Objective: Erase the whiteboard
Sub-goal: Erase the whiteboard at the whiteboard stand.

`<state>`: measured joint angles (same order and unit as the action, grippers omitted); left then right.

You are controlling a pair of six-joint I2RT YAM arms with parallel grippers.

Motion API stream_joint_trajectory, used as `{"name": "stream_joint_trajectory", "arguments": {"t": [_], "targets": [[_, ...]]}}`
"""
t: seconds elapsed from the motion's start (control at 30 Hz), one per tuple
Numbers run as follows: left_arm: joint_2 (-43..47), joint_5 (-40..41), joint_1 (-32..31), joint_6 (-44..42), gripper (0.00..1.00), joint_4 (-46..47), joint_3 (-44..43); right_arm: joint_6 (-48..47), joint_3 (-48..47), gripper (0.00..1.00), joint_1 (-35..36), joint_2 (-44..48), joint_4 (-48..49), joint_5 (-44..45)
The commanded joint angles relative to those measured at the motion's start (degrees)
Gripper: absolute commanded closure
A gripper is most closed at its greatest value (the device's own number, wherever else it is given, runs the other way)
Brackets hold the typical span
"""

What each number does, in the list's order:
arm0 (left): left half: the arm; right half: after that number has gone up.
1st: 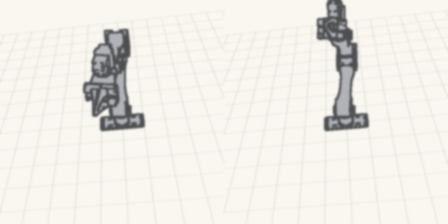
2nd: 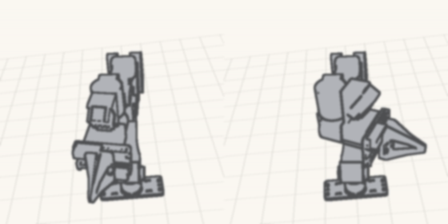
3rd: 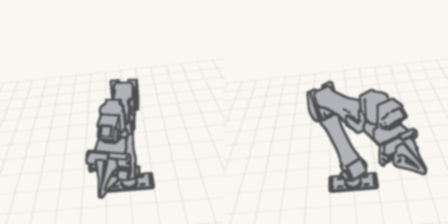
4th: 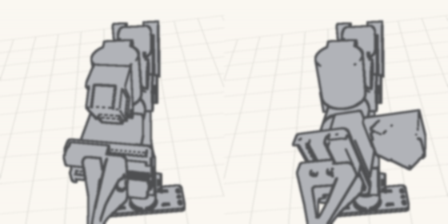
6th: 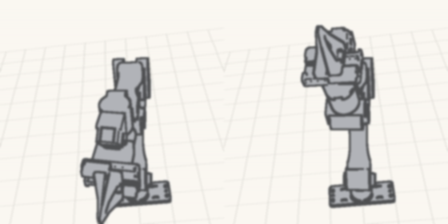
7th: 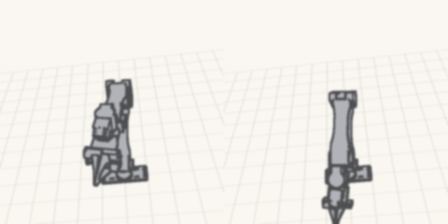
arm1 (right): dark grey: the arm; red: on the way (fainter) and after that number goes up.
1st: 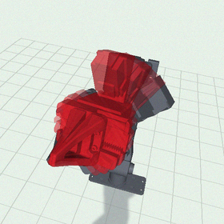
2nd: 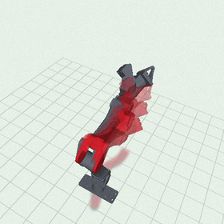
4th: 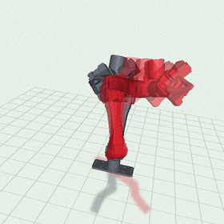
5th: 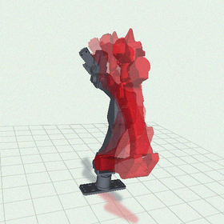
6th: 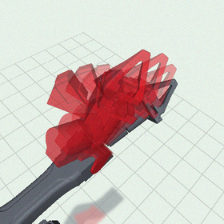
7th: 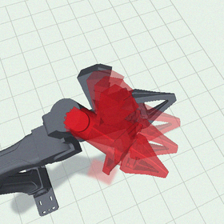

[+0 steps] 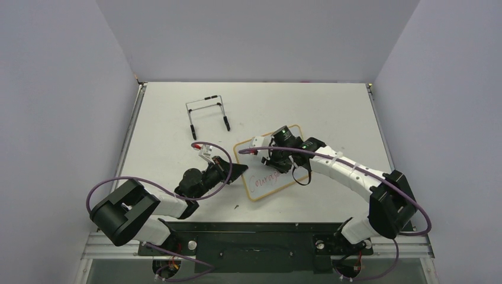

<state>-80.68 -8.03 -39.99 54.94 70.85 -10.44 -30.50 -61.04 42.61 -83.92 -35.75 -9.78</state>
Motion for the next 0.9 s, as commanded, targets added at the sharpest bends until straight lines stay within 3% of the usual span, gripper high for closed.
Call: {"name": "stream_joint_trajectory", "arguments": {"t": [0.0, 0.17, 0.33, 0.47, 0.67, 0.87], "targets": [[1.7, -4.18, -0.86, -1.61, 1.0, 7.08, -2.86, 4.33, 0.32, 1.0, -5.47, 0.1, 5.52, 5.7], [1.06, -4.4, -0.8, -1.29, 1.0, 8.1, -2.88, 2.15, 0.44, 1.0, -4.78, -0.25, 3.91, 2.8], [2.15, -3.78, -0.85, -1.39, 1.0, 8.14, -1.99, -3.88, 0.22, 1.0, 1.33, -0.59, -1.98, -4.01], [3.17, -3.27, -0.87, -1.9, 1.0, 7.43, -1.41, -2.35, 0.44, 1.0, 0.93, -1.19, 0.87, 2.18], [3.23, -3.88, -0.85, -1.94, 1.0, 6.98, -1.96, 4.49, 1.33, 1.0, -6.67, -0.46, 6.51, 9.05], [3.39, -3.75, -0.87, -1.93, 1.0, 7.22, -1.5, 0.23, 1.7, 1.0, -2.6, -0.43, 3.26, 1.34]]}}
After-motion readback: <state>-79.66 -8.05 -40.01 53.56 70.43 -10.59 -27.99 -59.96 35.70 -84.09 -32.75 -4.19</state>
